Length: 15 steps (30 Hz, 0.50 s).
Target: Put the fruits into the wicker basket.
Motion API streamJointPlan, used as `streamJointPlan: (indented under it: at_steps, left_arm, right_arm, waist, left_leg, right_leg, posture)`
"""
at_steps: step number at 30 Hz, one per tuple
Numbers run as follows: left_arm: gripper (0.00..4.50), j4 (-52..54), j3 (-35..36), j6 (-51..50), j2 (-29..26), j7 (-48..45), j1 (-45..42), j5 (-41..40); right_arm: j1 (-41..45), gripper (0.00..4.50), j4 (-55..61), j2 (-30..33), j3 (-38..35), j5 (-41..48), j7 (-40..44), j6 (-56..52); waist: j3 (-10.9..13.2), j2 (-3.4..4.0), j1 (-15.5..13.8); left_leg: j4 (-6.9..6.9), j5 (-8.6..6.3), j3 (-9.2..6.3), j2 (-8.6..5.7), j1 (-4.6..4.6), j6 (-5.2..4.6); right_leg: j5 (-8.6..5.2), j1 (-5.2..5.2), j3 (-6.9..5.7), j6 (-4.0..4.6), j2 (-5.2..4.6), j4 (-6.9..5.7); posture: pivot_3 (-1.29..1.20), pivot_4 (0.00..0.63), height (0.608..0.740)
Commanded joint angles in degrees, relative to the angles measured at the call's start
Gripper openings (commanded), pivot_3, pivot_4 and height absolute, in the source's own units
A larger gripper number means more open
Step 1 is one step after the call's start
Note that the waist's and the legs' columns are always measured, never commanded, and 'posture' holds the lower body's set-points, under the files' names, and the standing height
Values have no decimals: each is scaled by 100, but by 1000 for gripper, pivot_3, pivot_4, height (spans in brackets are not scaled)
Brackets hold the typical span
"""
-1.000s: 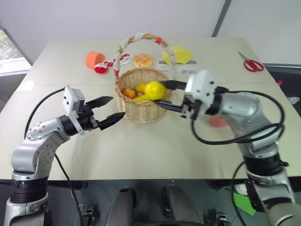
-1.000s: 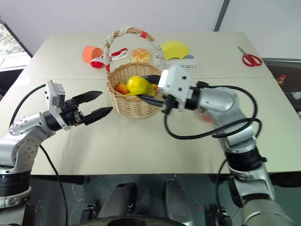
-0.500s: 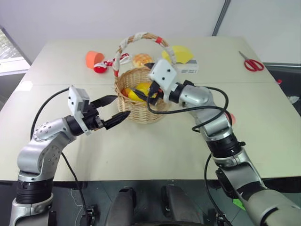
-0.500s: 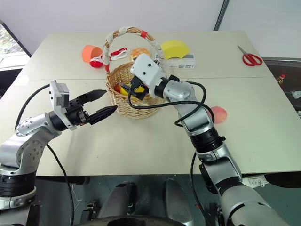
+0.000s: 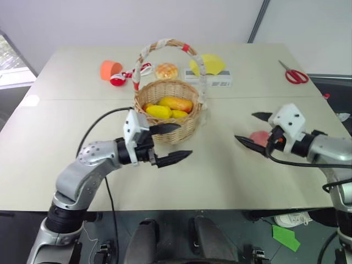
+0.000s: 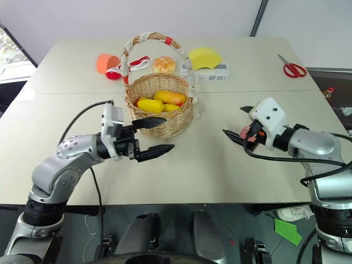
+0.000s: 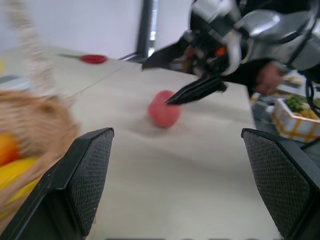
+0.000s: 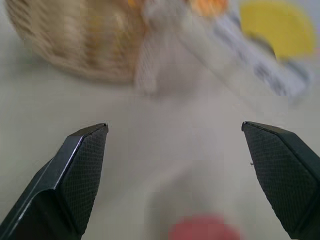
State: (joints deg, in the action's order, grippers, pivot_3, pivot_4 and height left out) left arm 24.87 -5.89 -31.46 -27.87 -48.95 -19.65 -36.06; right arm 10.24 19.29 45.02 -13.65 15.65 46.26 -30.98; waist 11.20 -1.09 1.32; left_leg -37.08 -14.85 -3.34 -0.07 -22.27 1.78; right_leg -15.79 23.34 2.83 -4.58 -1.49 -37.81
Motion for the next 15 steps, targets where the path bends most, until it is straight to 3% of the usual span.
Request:
streamJointPlan:
  at_steps: [1, 13, 15]
  left_arm:
    - [4390, -8, -249, 236, 79, -137, -166, 201]
    - [4390, -19, -82, 225, 23, -186, -100, 149]
    - [4390, 2, -63, 215, 16, -176, -76, 135]
  right_arm:
    - [-48, 4472, -351, -239, -273, -41, -511, -28]
    - [-294, 4472, -1362, -444, -74, -213, -867, 143]
    - [-312, 3943, -1431, -426, -47, -231, -854, 210]
  waist:
    - [0, 2, 9]
    - [-1, 5, -37]
    - [-1, 5, -28]
  left_leg:
    - [-1, 0, 3, -1, 1, 0]
    - [-4, 1, 3, -6, -6, 1]
    - [-4, 1, 3, -6, -5, 1]
  right_leg:
    - [0, 0, 1, 0, 4, -2]
    - [-1, 2, 2, -1, -2, -6]
    - [-1, 2, 2, -1, 0, -6]
  posture:
    - [0, 150, 740]
    - [0, 150, 740]
    - [0, 150, 740]
